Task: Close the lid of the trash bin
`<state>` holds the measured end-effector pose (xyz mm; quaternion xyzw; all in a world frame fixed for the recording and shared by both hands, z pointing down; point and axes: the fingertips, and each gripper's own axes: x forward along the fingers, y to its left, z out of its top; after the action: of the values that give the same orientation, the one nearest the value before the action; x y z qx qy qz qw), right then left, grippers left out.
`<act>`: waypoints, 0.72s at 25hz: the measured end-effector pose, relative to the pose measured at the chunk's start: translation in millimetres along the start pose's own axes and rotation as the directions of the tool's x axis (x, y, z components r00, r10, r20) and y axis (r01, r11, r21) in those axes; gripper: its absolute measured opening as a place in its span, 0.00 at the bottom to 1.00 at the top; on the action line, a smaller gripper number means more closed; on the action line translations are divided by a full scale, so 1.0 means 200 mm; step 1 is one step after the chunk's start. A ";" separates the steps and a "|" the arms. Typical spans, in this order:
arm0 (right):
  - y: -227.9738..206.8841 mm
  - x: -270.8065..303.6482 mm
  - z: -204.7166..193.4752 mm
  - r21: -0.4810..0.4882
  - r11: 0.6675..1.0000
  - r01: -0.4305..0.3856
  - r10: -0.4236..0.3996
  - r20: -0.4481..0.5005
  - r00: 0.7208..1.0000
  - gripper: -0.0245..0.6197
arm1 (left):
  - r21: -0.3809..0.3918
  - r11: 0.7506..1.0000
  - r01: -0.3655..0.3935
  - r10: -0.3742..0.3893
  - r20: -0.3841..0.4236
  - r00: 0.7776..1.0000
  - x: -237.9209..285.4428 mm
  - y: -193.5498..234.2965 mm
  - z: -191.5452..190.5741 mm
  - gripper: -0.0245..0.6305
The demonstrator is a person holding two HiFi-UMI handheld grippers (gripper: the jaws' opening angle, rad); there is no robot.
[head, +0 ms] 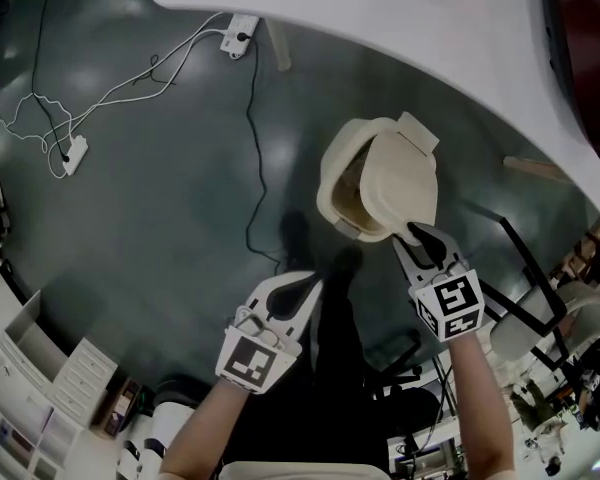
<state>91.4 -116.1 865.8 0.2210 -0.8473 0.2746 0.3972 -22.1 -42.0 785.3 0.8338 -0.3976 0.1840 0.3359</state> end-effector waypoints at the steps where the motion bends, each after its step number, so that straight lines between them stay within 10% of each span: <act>1: 0.01 0.01 -0.02 0.003 1.000 -0.006 0.006 -0.003 1.000 0.25 | -0.004 1.000 -0.001 0.001 0.000 1.000 0.00 0.00 -0.01 0.06; 18: 0.15 0.35 -0.36 0.054 0.995 -0.079 0.084 -0.087 0.993 0.21 | -0.032 0.999 -0.023 0.021 -0.044 0.999 0.06 0.08 -0.21 0.06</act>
<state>72.9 -59.4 950.7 0.1838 -0.8298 0.3215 0.4174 -28.5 -25.7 827.9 0.8196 -0.4022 0.1994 0.3559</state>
